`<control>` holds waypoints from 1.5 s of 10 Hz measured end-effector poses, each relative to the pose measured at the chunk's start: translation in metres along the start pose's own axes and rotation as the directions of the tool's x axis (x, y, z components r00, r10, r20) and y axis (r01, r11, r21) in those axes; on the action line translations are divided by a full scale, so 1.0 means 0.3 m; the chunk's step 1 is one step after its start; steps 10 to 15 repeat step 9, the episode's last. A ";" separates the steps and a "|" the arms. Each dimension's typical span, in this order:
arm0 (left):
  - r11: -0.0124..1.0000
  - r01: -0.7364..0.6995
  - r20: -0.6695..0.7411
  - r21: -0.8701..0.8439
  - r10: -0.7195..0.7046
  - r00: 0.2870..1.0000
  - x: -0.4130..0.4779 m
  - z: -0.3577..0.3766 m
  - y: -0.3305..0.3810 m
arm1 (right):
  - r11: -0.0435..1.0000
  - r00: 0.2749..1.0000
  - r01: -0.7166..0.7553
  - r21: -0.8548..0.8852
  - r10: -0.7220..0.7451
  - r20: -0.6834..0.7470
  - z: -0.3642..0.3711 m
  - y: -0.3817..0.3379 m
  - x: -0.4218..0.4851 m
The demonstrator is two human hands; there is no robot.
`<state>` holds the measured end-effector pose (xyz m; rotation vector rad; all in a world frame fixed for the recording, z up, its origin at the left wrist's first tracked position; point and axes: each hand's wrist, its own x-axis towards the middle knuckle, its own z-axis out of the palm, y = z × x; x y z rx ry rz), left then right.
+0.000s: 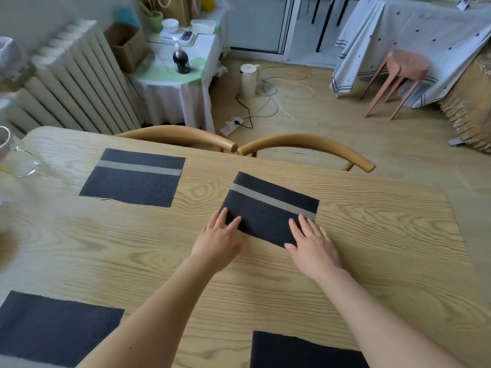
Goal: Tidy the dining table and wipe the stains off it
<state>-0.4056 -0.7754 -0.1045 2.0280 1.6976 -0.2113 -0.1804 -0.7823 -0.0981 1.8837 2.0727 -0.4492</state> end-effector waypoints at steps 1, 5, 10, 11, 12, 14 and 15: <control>0.996 -0.067 0.045 0.054 0.065 0.997 0.063 -0.015 0.069 | 0.997 0.997 -0.064 -0.036 0.066 0.036 -0.041 0.142 0.048; 0.982 -0.139 -0.020 0.124 0.143 0.990 0.185 -0.006 0.300 | 0.986 0.987 -0.163 0.046 0.163 0.003 -0.043 0.313 0.085; 0.975 -0.151 0.001 0.165 0.153 0.988 0.117 0.008 0.334 | 0.984 0.995 -0.095 0.151 0.100 -0.026 -0.006 0.371 0.046; 0.975 -0.151 0.001 0.165 0.153 0.988 0.117 0.008 0.334 | 0.984 0.995 -0.095 0.151 0.100 -0.026 -0.006 0.371 0.046; 0.975 -0.151 0.001 0.165 0.153 0.988 0.117 0.008 0.334 | 0.984 0.995 -0.095 0.151 0.100 -0.026 -0.006 0.371 0.046; 0.975 -0.151 0.001 0.165 0.153 0.988 0.117 0.008 0.334 | 0.984 0.995 -0.095 0.151 0.100 -0.026 -0.006 0.371 0.046; 0.975 -0.151 0.001 0.165 0.153 0.988 0.117 0.008 0.334 | 0.984 0.995 -0.095 0.151 0.100 -0.026 -0.006 0.371 0.046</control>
